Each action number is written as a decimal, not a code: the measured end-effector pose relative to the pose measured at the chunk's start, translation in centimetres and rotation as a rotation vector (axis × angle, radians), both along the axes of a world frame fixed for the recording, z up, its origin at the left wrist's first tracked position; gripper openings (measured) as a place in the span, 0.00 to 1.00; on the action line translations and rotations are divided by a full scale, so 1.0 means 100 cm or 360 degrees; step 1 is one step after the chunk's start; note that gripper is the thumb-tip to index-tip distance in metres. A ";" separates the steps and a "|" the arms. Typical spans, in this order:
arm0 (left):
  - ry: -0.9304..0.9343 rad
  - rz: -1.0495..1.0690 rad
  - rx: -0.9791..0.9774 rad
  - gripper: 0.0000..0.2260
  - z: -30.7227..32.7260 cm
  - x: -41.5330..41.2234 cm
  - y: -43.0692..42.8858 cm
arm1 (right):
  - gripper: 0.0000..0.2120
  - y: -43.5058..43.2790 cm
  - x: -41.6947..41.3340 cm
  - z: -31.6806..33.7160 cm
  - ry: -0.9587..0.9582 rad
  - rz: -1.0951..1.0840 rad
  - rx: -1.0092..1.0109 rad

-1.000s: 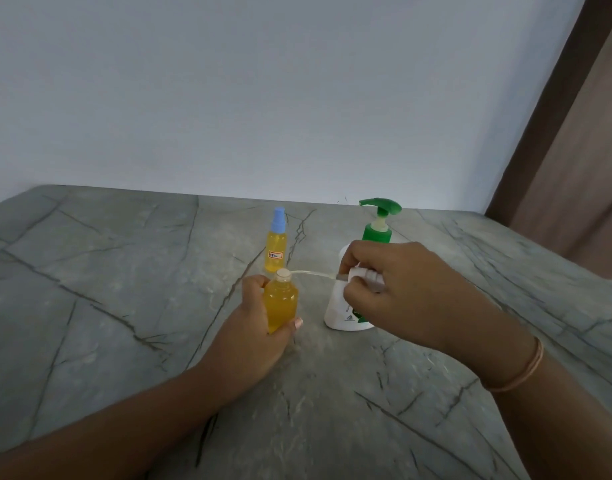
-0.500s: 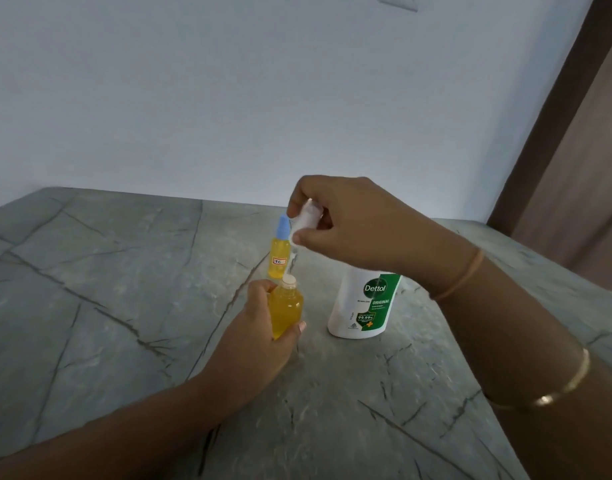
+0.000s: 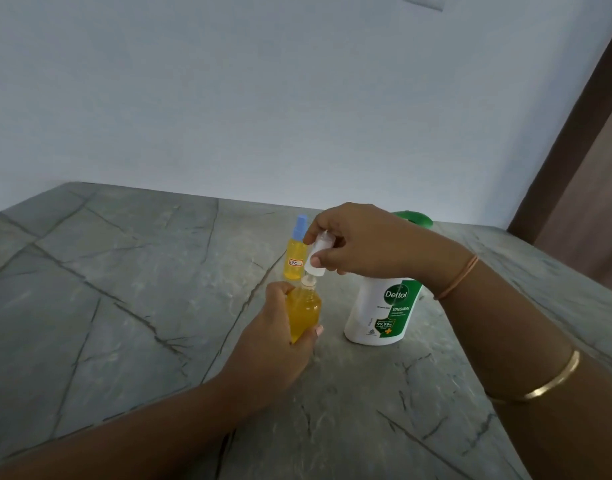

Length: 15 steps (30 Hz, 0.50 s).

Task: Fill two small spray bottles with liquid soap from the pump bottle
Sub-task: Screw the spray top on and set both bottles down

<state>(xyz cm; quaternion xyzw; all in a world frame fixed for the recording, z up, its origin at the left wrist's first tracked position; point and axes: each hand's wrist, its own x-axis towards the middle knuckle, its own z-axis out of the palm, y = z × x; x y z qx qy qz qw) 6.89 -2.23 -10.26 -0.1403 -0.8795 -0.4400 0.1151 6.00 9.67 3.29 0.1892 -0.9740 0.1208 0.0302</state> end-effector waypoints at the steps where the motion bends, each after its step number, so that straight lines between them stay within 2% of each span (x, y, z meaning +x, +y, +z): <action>1: -0.0002 0.0005 -0.0006 0.26 0.000 0.000 0.000 | 0.13 0.001 0.000 0.000 -0.0020 0.0015 0.0009; 15: -0.0026 0.0022 0.0018 0.26 -0.001 -0.001 0.002 | 0.22 -0.004 0.000 -0.013 -0.0037 0.0080 0.0059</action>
